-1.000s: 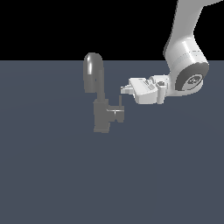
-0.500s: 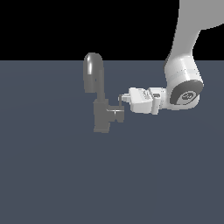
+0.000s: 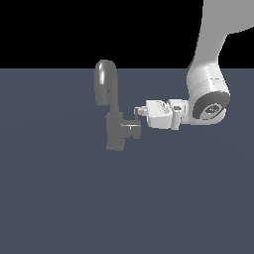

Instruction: Turn on the faucet by rotating a designated handle.

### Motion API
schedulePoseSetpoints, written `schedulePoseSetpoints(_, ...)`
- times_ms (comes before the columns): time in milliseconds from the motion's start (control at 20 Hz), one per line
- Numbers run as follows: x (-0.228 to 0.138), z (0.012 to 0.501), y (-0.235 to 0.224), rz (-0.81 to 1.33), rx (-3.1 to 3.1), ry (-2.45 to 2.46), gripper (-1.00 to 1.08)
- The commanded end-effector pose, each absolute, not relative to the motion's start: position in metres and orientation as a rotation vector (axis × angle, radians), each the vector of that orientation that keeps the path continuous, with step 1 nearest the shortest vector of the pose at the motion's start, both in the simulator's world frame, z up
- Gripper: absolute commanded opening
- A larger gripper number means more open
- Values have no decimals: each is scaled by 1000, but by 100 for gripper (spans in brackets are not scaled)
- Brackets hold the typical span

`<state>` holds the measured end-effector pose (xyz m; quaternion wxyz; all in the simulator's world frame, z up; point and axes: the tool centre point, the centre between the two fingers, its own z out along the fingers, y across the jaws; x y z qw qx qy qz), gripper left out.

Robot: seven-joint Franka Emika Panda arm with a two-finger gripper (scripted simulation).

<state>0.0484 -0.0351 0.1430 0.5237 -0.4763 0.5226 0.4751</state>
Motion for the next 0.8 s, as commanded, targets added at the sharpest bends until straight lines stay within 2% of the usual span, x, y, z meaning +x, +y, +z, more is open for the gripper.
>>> schedulePoseSetpoints(0,44,144,-35,1137,-1140,1251,-100)
schedulePoseSetpoints(750,1,154,-31,1137,-1140,1251,-100)
